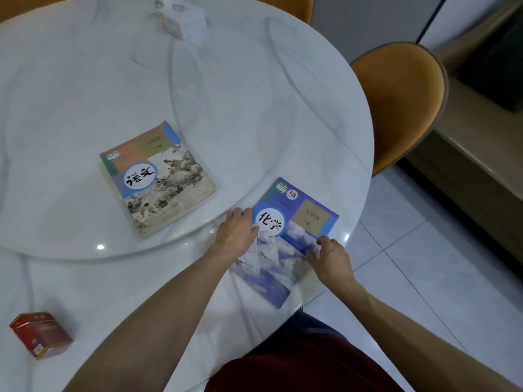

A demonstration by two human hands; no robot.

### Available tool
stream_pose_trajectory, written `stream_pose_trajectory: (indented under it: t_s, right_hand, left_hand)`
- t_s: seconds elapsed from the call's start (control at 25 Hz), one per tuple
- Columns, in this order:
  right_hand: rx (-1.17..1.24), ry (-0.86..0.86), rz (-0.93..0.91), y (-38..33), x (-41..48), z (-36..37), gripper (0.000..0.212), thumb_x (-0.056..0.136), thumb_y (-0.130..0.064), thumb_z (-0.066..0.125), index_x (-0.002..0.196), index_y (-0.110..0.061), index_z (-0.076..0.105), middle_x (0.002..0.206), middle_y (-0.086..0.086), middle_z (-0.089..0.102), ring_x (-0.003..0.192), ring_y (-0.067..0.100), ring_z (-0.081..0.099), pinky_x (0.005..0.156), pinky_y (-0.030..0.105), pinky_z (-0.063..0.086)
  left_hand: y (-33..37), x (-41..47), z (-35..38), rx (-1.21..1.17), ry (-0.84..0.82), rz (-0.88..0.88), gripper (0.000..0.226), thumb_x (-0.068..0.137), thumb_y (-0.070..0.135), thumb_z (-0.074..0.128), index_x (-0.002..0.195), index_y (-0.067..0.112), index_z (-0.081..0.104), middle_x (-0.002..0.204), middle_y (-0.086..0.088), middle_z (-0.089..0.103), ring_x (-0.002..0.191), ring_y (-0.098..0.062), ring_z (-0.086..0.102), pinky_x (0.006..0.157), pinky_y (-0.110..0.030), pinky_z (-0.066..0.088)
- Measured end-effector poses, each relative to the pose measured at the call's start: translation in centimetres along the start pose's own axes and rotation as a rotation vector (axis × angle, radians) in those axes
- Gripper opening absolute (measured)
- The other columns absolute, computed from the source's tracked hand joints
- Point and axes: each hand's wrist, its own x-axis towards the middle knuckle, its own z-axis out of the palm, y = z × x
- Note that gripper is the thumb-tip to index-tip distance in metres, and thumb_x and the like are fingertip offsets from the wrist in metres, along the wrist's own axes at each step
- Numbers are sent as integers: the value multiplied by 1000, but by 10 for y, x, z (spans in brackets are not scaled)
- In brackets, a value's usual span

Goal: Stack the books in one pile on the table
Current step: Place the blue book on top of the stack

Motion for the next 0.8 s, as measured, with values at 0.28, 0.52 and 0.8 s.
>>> stream_pose_trajectory:
  t_s: [0.28,0.52,0.8]
  right_hand:
    - [612,2,443,-5,-11,24,28,85,-18,60,110,-5,54,108,18,63,90,35,65,81,46,57]
    - [723,46,496,-8,-13,30,27,88,-12,55,114,-10,48,111,14,57,90,28,58,82,43,56]
    - [810,100,408,-15,-27,35,29,93,-15,48,121,-16,46,99,10,60,83,26,57,76,37,52]
  left_hand:
    - [1,14,3,-280,-16,-193,37,88,30,58,114,4,57,117,-21,57,110,-35,54,85,-43,49]
    - [-9,6,5,-583,-49,-99,22,94,19,47,115,16,49,77,-4,58,67,-24,54,59,-30,40]
    - [-22,-19,7,-1026,-3,-131,26,94,17,48,95,43,54,93,0,70,72,-11,62,67,-26,49]
